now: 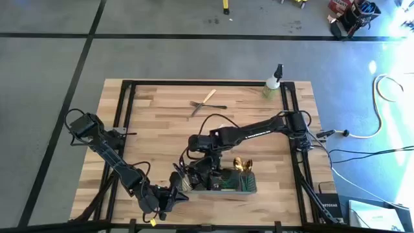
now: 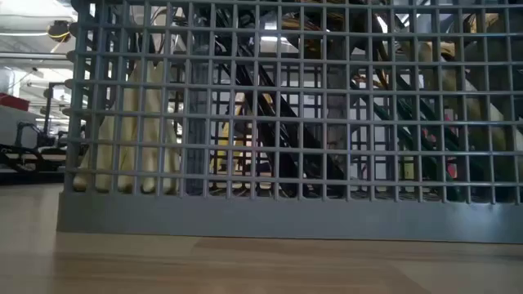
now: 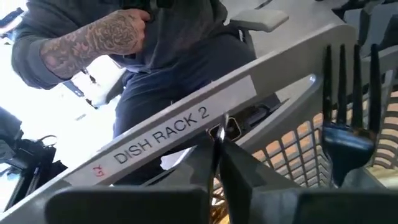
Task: Sort silverware
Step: Put the left yellow knife into the gray cutlery rack
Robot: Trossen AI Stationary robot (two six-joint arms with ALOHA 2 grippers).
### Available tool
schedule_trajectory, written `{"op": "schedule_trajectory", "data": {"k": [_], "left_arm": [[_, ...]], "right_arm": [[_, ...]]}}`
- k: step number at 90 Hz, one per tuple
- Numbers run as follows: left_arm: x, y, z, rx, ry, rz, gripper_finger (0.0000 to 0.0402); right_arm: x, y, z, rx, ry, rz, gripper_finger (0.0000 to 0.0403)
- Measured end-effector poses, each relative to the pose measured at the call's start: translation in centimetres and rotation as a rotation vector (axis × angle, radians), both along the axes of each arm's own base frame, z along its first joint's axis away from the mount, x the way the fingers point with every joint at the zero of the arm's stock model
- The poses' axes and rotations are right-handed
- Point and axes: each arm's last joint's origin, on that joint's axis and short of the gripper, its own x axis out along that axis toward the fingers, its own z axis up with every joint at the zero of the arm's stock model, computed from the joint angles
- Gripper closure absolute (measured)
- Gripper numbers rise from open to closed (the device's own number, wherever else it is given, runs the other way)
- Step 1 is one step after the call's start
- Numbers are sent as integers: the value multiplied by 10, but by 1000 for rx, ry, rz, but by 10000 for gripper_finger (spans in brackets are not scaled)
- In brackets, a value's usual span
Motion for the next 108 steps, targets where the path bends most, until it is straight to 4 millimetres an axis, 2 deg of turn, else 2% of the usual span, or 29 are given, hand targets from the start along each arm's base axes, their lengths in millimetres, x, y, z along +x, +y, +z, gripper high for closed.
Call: {"op": "schedule_trajectory", "data": {"k": [29, 45, 76, 91, 108], "left_arm": [[0, 0, 0, 1, -1, 3, 402], [-1, -1, 0, 3, -5, 6, 402], [-5, -4, 0, 13, -18, 21, 402], [-5, -4, 1, 14, -18, 22, 402], [-5, -4, 1, 13, -19, 23, 402]], "right_arm": [[-2, -1, 2, 63, 92, 19, 403], [-1, -2, 11, 80, 116, 24, 402], [1, -8, 51, 65, 103, 19, 403], [2, -21, 73, 47, 83, -14, 403], [3, -47, 112, 49, 11, -73, 403]]}}
